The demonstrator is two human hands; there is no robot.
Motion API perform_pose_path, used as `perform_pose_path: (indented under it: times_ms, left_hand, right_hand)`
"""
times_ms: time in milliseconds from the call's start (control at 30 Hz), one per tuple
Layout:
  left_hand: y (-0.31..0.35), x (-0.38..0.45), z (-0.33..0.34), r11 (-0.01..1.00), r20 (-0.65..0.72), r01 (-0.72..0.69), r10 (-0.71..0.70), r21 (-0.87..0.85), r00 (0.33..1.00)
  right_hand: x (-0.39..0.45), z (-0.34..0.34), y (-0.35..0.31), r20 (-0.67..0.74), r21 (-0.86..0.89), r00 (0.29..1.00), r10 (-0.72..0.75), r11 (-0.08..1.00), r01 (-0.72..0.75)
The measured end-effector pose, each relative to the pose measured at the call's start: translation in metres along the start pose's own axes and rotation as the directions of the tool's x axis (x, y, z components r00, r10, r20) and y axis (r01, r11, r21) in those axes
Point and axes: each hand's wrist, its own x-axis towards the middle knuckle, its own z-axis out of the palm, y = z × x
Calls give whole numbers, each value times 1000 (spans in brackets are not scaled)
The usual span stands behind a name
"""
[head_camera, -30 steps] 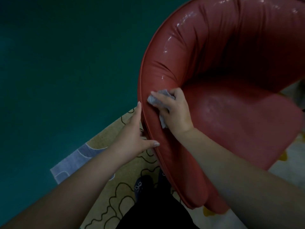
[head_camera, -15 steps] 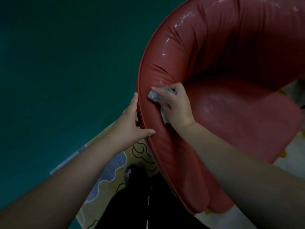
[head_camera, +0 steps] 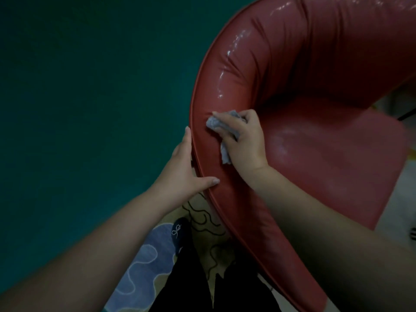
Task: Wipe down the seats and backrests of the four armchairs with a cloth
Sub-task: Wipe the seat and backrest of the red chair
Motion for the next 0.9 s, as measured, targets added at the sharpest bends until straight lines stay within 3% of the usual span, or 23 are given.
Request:
perform_pose_path:
  times_ms: [100, 200, 333, 533, 700, 900]
  left_hand:
    - [4, 19, -14, 998, 41, -32, 30, 45, 999]
    - [6, 38, -30, 996, 80, -58, 53, 66, 995]
    - [10, 54, -44, 989, 138, -112, 98, 95, 986]
    - [7, 72, -50, 988, 156, -137, 125, 70, 980]
    - [12, 91, -60, 987, 177, -147, 133, 64, 975]
    - [22, 119, -71, 990, 211, -140, 132, 25, 968]
  right_hand:
    - [-9, -4, -3, 9, 18, 997, 76, 997, -77]
    - [-38, -12, -2, 38, -50, 998, 52, 998, -50]
    - [-12, 2, -4, -93, -146, 993, 69, 986, -82]
    - [25, 15, -7, -201, -23, 966, 163, 985, -171]
    - [-3, 13, -4, -197, -66, 976, 89, 992, -104]
    - [72, 18, 2, -241, -111, 969, 50, 991, -79]
